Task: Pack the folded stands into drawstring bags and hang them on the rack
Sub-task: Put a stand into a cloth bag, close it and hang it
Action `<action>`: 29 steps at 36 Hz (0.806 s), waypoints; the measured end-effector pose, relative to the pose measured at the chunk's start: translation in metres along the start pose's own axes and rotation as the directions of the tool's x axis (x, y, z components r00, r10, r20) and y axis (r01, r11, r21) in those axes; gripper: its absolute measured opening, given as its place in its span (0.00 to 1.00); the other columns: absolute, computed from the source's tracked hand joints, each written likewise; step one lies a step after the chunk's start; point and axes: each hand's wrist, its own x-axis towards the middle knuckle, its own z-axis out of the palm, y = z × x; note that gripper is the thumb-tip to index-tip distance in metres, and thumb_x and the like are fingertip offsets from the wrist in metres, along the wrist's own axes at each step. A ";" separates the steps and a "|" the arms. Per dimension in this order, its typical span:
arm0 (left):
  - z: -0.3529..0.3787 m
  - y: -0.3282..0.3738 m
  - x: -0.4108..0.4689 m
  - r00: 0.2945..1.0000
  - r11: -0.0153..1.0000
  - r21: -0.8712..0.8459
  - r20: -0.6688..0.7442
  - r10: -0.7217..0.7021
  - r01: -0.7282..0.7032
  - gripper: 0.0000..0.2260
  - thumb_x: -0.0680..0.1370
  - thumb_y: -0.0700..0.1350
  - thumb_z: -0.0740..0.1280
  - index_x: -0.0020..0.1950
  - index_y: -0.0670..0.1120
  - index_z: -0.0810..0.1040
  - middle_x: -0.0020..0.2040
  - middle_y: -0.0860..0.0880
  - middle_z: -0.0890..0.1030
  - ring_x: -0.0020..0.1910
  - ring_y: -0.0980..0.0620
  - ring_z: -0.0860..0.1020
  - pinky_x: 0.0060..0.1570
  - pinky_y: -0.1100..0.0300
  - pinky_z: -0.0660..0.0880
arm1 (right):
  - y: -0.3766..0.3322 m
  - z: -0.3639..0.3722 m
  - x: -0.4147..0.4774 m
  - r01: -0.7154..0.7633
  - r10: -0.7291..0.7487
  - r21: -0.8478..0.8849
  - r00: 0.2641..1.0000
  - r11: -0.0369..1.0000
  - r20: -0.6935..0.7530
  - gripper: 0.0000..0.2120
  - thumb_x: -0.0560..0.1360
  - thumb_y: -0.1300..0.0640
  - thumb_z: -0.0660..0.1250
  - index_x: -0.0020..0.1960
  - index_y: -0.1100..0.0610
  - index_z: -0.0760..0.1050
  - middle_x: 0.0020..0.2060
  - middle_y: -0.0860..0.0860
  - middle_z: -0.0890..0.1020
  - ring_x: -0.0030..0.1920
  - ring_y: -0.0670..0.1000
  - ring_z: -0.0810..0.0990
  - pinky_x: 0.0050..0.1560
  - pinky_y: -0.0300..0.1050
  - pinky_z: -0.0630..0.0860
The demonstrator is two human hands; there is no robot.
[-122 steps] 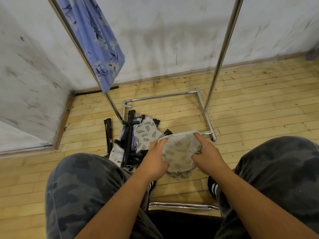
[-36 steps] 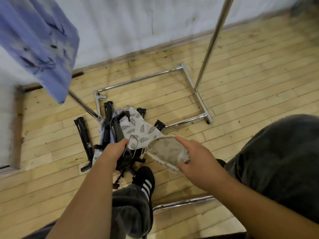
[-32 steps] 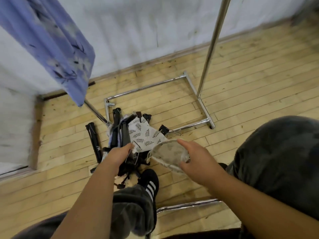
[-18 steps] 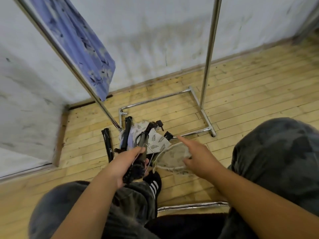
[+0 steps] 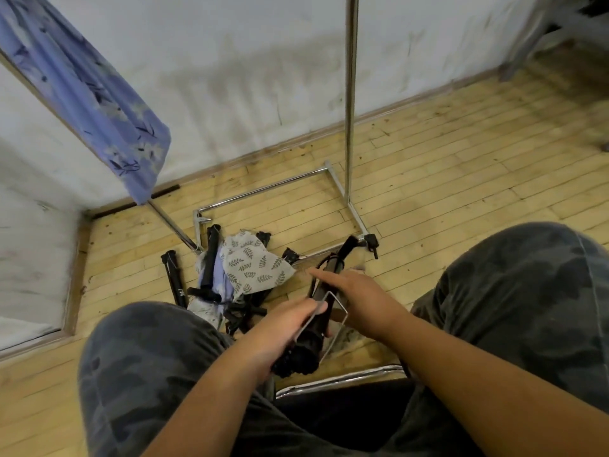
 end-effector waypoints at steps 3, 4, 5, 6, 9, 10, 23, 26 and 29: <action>0.018 0.008 0.007 0.999 0.997 0.082 0.036 -0.013 0.010 0.14 0.82 0.50 0.67 0.39 0.52 0.86 0.43 0.44 0.86 0.34 0.47 0.81 0.41 0.54 0.76 | 0.013 -0.003 -0.009 -0.054 0.053 -0.003 0.996 0.999 -0.069 0.38 0.76 0.54 0.75 0.78 0.34 0.61 0.54 0.50 0.81 0.53 0.51 0.79 0.56 0.48 0.78; 0.021 0.009 0.008 0.998 0.995 0.101 0.062 -0.012 0.005 0.15 0.82 0.51 0.67 0.37 0.54 0.86 0.43 0.44 0.85 0.34 0.47 0.81 0.40 0.55 0.76 | 0.018 -0.005 -0.012 -0.078 0.077 -0.007 0.993 0.997 -0.088 0.35 0.77 0.56 0.74 0.77 0.35 0.64 0.56 0.50 0.81 0.54 0.51 0.80 0.58 0.49 0.78; 0.025 0.012 0.007 0.996 0.995 0.104 0.094 0.001 -0.011 0.14 0.81 0.52 0.68 0.37 0.53 0.86 0.43 0.44 0.85 0.35 0.48 0.81 0.40 0.56 0.76 | 0.021 -0.008 -0.015 -0.097 0.096 0.000 0.990 0.995 -0.105 0.32 0.78 0.57 0.73 0.76 0.37 0.66 0.57 0.51 0.81 0.56 0.51 0.80 0.60 0.50 0.78; 0.028 0.012 0.009 0.991 0.995 0.098 0.130 0.016 -0.029 0.12 0.79 0.54 0.69 0.40 0.52 0.86 0.43 0.45 0.84 0.35 0.49 0.81 0.39 0.57 0.76 | 0.024 -0.009 -0.019 -0.100 0.100 0.003 0.987 0.995 -0.127 0.30 0.78 0.58 0.73 0.75 0.39 0.69 0.58 0.51 0.81 0.57 0.52 0.80 0.61 0.51 0.78; 0.032 0.011 0.011 0.986 0.998 0.016 0.157 0.053 -0.056 0.18 0.78 0.58 0.67 0.56 0.46 0.82 0.43 0.47 0.86 0.39 0.51 0.84 0.43 0.56 0.78 | 0.029 -0.016 -0.027 -0.112 0.119 0.054 0.980 0.992 -0.160 0.26 0.78 0.62 0.72 0.72 0.43 0.74 0.60 0.52 0.82 0.58 0.52 0.81 0.65 0.50 0.77; 0.030 0.008 0.014 0.986 0.997 0.015 0.149 0.073 -0.076 0.18 0.81 0.58 0.64 0.60 0.46 0.81 0.44 0.49 0.87 0.42 0.52 0.85 0.46 0.56 0.79 | 0.030 -0.019 -0.028 -0.122 0.136 0.084 0.973 0.989 -0.187 0.25 0.77 0.63 0.72 0.70 0.45 0.75 0.59 0.52 0.82 0.58 0.52 0.81 0.65 0.50 0.77; -0.004 -0.020 0.044 0.920 0.857 0.512 -0.307 0.245 -0.057 0.29 0.81 0.64 0.62 0.78 0.53 0.66 0.71 0.51 0.72 0.64 0.53 0.73 0.61 0.57 0.69 | 0.024 -0.033 -0.014 -0.224 0.438 0.611 0.870 0.760 -0.226 0.08 0.79 0.47 0.72 0.53 0.50 0.81 0.44 0.50 0.85 0.40 0.41 0.81 0.39 0.34 0.75; -0.011 -0.027 0.049 0.906 0.863 0.504 -0.378 0.192 0.027 0.34 0.78 0.69 0.63 0.77 0.51 0.63 0.72 0.48 0.69 0.67 0.48 0.72 0.61 0.55 0.69 | 0.017 -0.033 -0.010 -0.195 0.424 0.672 0.884 0.715 -0.195 0.15 0.79 0.45 0.71 0.62 0.50 0.80 0.51 0.48 0.85 0.49 0.41 0.82 0.42 0.29 0.76; -0.016 -0.032 0.051 0.899 0.855 0.518 -0.383 0.214 0.017 0.25 0.79 0.66 0.64 0.68 0.53 0.66 0.68 0.47 0.72 0.61 0.48 0.75 0.55 0.54 0.72 | 0.008 -0.031 -0.006 -0.135 0.378 0.691 0.901 0.710 -0.213 0.15 0.79 0.45 0.71 0.63 0.48 0.80 0.58 0.45 0.83 0.59 0.41 0.80 0.53 0.29 0.75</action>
